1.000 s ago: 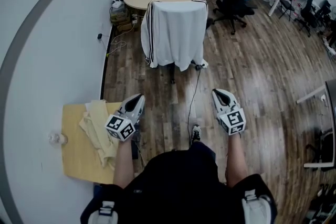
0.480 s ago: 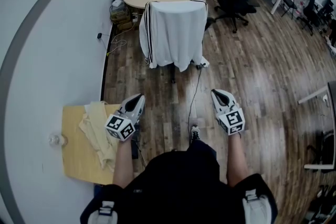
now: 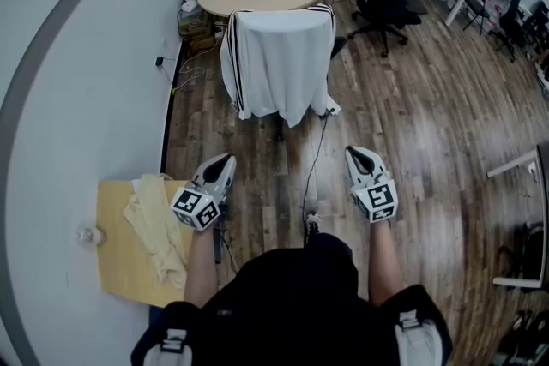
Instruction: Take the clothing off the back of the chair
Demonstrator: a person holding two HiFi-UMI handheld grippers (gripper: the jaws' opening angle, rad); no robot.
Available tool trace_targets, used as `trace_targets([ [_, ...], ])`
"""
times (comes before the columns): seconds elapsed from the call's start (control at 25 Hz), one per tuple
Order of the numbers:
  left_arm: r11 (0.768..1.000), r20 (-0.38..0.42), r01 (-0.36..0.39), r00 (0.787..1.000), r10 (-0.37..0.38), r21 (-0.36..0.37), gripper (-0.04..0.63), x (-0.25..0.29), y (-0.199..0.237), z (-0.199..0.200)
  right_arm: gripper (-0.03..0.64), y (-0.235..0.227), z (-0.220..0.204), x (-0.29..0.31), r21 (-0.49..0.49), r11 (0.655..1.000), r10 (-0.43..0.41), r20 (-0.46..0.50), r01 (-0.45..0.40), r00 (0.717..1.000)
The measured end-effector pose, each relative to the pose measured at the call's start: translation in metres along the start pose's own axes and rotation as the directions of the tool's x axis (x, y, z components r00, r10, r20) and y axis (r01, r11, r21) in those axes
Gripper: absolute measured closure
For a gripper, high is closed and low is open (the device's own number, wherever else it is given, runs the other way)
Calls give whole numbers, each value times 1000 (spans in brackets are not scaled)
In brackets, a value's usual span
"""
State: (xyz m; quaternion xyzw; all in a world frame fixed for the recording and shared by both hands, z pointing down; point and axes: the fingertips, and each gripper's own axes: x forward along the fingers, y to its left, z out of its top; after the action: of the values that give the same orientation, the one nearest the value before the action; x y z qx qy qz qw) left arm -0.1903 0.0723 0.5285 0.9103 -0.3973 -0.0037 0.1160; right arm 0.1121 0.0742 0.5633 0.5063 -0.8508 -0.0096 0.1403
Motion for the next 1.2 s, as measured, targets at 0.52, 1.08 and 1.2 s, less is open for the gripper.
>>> trace_targets([
  [0.52,994,11,-108,994,108,-24,594,45,17,7,623,-50,-5,53,15,995,95,-8,-95,995],
  [1.08,971,22,-234,972,235,-38,594,66,30,10,623,-77,-2,112,-8,974,227,5,-226,974],
  [1.2,967,28,-253,967,254,-33,594,72,30,13,623,-85,1,120,-17,969,246,10,-246,969],
])
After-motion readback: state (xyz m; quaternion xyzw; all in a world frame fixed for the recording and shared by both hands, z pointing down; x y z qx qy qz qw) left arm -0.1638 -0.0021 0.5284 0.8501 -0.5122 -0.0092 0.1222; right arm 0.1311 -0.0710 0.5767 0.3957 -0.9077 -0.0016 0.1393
